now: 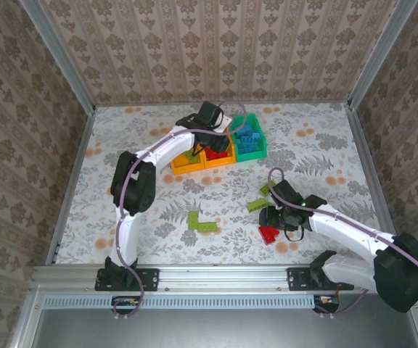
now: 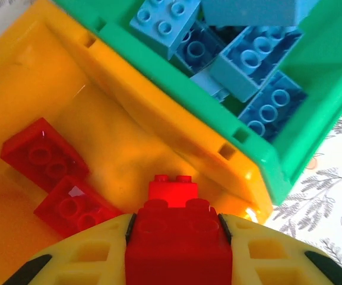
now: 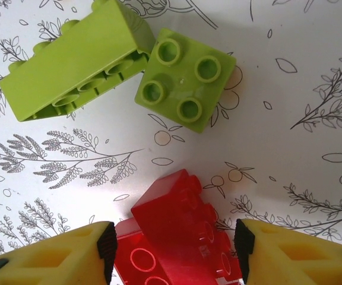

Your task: Sort the legos into containers by color

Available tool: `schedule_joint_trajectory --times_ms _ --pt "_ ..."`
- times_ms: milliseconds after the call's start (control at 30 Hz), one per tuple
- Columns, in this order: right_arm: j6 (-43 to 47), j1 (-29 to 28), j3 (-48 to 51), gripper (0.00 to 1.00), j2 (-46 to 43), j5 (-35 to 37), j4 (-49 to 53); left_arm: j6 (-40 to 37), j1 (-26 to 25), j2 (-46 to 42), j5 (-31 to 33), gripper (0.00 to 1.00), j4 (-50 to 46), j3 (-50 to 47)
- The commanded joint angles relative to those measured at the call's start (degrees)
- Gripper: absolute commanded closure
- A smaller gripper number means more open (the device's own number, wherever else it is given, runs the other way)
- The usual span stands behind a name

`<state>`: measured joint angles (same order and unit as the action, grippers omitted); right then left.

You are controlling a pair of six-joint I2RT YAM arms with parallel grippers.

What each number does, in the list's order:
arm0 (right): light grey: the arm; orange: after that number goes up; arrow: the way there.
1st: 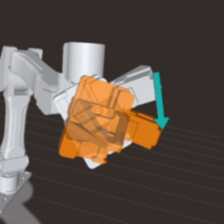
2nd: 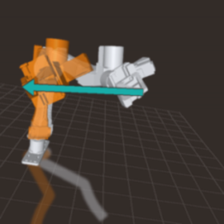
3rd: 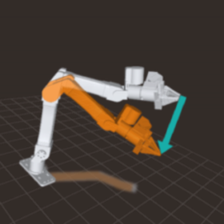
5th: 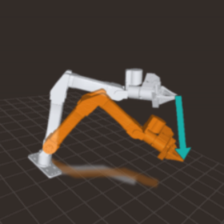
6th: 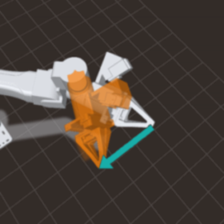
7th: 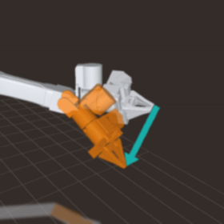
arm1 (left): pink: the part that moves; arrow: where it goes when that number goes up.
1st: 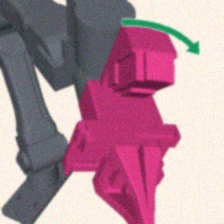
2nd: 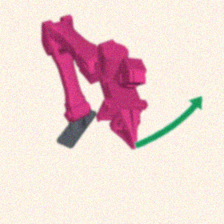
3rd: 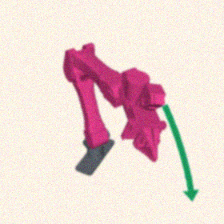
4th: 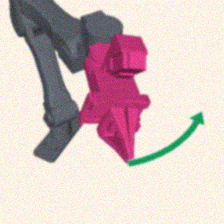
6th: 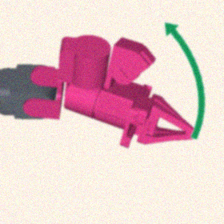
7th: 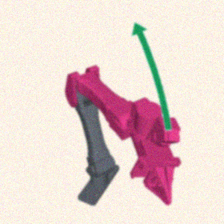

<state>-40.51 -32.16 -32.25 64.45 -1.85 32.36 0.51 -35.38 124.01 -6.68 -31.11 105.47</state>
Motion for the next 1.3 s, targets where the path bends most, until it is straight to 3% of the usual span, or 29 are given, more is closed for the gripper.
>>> schedule_joint_trajectory --times_ms 0,167,500,633,767,1267 --pt "-1.15 -0.53 1.22 0.44 -0.94 1.01 -0.11 3.46 1.52 0.27 -0.22 0.74 -2.59 3.20" --pt "-0.73 -0.60 1.83 0.48 -1.12 0.93 -0.07 5.88 1.65 -1.01 0.04 0.56 -1.24 2.21" --pt "0.33 -0.70 1.49 0.53 1.59 2.93 -0.75 10.39 1.36 -8.01 -2.44 0.29 3.05 -2.96" --pt "0.79 -0.71 1.24 0.58 3.10 3.49 -1.27 12.03 1.11 -11.93 -2.86 0.00 5.55 -6.48" --pt "0.68 -0.89 0.36 0.68 3.51 5.06 -1.27 12.49 0.83 -14.98 -2.99 0.00 6.50 -9.51" --pt "-0.06 -1.93 -6.61 0.81 -0.82 5.97 2.08 13.64 -0.34 -21.00 -0.71 0.00 7.61 -20.87"
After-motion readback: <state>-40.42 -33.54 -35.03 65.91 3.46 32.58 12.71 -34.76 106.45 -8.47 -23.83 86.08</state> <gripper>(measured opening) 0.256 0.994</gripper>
